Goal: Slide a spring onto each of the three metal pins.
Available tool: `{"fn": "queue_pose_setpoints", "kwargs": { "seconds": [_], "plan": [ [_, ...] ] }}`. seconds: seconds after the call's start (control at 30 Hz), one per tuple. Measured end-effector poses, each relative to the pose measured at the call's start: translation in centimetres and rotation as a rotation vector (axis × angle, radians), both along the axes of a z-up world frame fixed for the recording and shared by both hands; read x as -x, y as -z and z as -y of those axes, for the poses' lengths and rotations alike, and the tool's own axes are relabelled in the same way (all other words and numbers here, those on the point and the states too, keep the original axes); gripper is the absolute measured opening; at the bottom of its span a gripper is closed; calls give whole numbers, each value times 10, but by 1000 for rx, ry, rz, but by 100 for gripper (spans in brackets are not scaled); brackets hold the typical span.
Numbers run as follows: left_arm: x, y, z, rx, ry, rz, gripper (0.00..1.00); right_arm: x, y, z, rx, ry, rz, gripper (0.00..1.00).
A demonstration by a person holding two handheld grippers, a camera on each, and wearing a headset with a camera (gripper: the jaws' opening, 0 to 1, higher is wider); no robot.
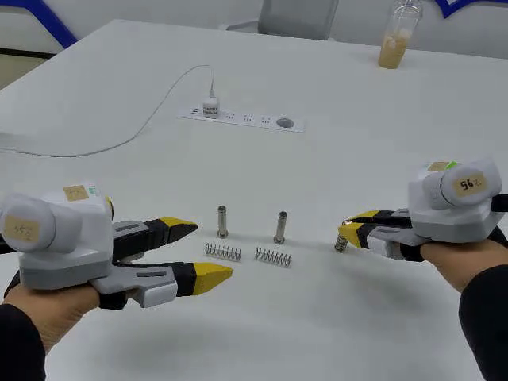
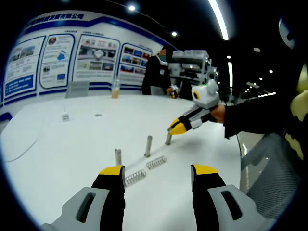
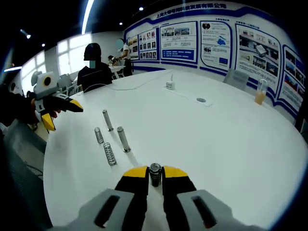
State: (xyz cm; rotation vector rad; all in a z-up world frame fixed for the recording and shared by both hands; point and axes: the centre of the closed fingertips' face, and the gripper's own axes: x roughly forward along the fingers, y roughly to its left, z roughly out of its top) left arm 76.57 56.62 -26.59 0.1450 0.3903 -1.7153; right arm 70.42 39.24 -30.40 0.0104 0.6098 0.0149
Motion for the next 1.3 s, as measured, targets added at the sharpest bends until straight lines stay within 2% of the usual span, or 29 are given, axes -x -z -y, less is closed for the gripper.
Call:
{"fn": "queue_pose_setpoints", "kwargs": {
  "seconds": [0.3,0.5,0.77,0.97,1.3],
  "plan": [
    [0,0,0,3,1,-1,56,2,-3,2,0,13,6,16],
    [0,-1,0,8,-2,-1,56,10,-3,1,8,16,-1,17],
    [2,-2,0,10,4,2,56,20,-3,-13,12,-5,-10,17],
    [2,-2,1,11,3,0,56,23,0,-31,-2,-34,-20,17],
    [3,-3,1,13,7,3,56,6,-3,-64,5,-132,-25,17]
  ]
}}
